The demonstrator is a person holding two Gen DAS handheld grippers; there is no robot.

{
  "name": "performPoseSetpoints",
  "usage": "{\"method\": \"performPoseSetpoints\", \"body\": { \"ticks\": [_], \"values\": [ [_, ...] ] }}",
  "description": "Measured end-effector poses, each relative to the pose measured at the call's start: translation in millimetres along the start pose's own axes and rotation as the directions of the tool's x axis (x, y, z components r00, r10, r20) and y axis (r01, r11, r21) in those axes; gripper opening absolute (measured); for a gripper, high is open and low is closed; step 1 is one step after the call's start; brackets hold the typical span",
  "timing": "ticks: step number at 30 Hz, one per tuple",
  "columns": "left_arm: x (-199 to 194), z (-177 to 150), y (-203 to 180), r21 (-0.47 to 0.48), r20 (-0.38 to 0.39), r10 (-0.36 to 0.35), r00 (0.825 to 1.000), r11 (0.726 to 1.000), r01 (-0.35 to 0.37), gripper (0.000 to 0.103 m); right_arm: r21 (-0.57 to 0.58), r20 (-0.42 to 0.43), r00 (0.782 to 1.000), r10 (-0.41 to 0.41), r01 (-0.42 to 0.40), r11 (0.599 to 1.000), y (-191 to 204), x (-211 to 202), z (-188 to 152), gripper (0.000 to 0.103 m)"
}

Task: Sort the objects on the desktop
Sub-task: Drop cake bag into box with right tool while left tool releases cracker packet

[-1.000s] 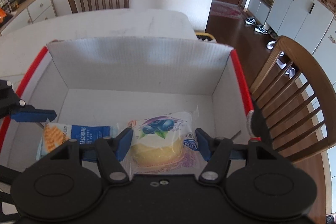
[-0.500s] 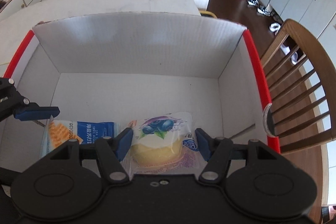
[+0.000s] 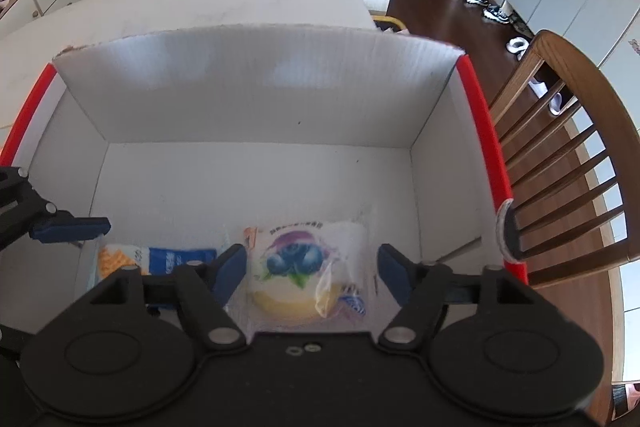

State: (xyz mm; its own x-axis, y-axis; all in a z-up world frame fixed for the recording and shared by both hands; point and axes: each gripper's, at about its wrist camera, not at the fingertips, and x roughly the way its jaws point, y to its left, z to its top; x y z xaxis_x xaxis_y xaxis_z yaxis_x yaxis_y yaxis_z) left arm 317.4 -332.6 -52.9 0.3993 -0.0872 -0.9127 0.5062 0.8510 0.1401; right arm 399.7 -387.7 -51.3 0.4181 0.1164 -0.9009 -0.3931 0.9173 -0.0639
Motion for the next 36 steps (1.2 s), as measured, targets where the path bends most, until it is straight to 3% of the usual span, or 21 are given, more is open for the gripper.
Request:
{"method": "performPoseSetpoints", "body": {
  "ticks": [10, 20, 28, 36],
  "values": [
    [-16, -6, -2, -0.022, 0.051, 0.022, 0.998, 1.0, -0.021, 0.072, 0.01, 0.047, 0.999, 0.016, -0.017, 1.0, -1, -21, 3, 0.075],
    [-41, -8, 6, -0.078, 0.122, -0.003, 0.992, 0.997, 0.012, 0.072, 0.012, 0.101, 0.993, 0.064, -0.066, 0.998, -7, -58, 4, 0.076],
    [-75, -18, 2, -0.092, 0.208, -0.027, 0.978, 0.995, 0.047, 0.072, 0.025, 0.141, 0.987, 0.075, -0.079, 0.997, -5, -88, -2, 0.076],
    [-96, -43, 4, -0.089, 0.277, -0.049, 0.959, 0.993, 0.076, 0.072, 0.047, 0.193, 0.98, 0.054, -0.064, 0.997, 25, -112, -21, 0.076]
  ]
}}
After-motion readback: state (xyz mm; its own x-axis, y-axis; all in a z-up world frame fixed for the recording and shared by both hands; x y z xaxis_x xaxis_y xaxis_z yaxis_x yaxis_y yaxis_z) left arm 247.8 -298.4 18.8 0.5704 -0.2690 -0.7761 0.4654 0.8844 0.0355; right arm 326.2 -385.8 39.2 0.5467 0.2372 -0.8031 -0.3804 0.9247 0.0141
